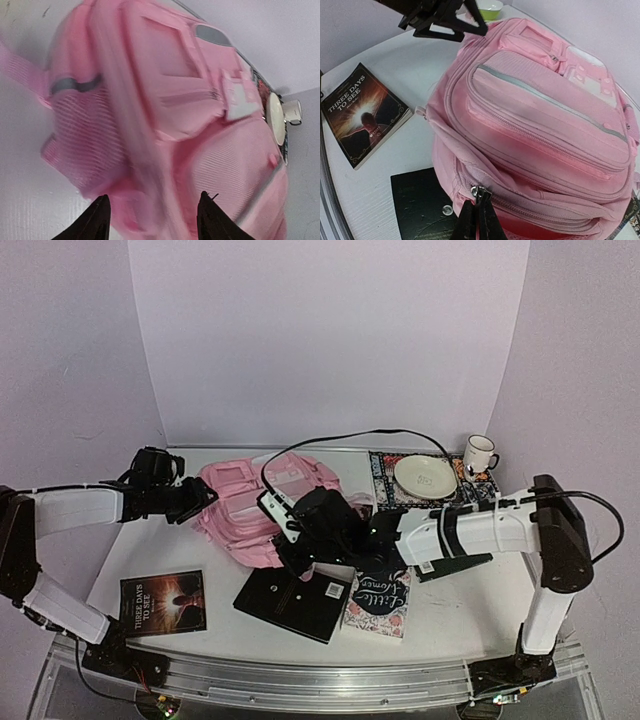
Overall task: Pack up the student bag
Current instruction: Unzip the largest pocket of the student bag.
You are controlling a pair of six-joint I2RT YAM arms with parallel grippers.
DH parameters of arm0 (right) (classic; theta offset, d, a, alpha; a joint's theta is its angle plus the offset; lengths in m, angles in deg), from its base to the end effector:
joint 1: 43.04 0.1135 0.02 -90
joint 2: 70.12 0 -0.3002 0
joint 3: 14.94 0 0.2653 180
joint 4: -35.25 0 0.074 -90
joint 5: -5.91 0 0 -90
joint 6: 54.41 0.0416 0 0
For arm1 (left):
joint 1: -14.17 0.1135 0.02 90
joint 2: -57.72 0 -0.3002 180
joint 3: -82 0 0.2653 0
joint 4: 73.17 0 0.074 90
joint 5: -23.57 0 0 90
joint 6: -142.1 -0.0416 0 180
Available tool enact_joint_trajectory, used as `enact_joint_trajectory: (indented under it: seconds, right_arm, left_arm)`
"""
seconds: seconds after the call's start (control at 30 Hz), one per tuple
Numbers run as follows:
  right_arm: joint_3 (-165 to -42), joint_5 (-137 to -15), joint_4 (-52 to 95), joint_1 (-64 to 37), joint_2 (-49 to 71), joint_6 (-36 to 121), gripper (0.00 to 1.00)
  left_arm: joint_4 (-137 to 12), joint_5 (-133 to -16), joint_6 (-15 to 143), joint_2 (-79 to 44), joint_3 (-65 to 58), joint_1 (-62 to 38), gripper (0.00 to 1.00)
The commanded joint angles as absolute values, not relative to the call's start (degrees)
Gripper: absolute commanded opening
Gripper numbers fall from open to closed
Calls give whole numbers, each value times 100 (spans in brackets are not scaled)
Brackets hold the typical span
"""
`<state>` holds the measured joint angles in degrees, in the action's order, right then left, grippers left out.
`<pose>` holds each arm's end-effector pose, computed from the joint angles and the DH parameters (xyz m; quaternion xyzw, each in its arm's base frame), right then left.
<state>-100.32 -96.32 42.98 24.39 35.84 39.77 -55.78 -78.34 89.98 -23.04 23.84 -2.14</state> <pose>0.1857 0.4239 0.2834 -0.3510 0.6967 0.2952 0.5515 0.2899 -0.0938 0.2341 -0.1256 0.8937 -0.2752 0.3315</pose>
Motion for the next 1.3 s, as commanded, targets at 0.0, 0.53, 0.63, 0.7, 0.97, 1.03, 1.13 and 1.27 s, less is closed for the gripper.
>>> enact_joint_trajectory:
  seconds: [0.0, 0.53, 0.63, 0.7, 0.97, 1.03, 1.13, 1.27]
  right_arm:
    - [-10713, -9079, 4264, 2485, 3919, 3895, 0]
    - [-11140, -8732, 4187, 2487, 4462, 4066, 0]
    - [-11120, -8669, 4187, 2489, 4461, 4094, 0]
    - [-11089, -8637, 4187, 2488, 4436, 4096, 0]
    - [-10826, -8504, 4132, 2492, 4236, 4000, 0]
    - [-10747, -8497, 4049, 2491, 4172, 3953, 0]
    - [-10558, -8627, 3899, 2491, 4038, 3858, 0]
    - [-10277, -8980, 3668, 2471, 3796, 3695, 0]
  left_arm:
    - [-5471, -7754, 9351, -1356, 2607, -910, 65]
    - [-5671, -7241, 11618, -68, 4170, -2523, 71]
    - [-6000, -7180, 11666, -436, 4097, -2678, 70]
    - [-6318, -7169, 11703, -727, 4043, -2778, 67]
    - [-6841, -6889, 11727, -1321, 3838, -2916, 35]
    - [-6838, -6800, 11691, -1307, 3826, -2917, 20]
    - [-6826, -6699, 11646, -1227, 3862, -2917, 1]
    - [-6737, -6412, 11578, -1071, 3944, -2913, 0]
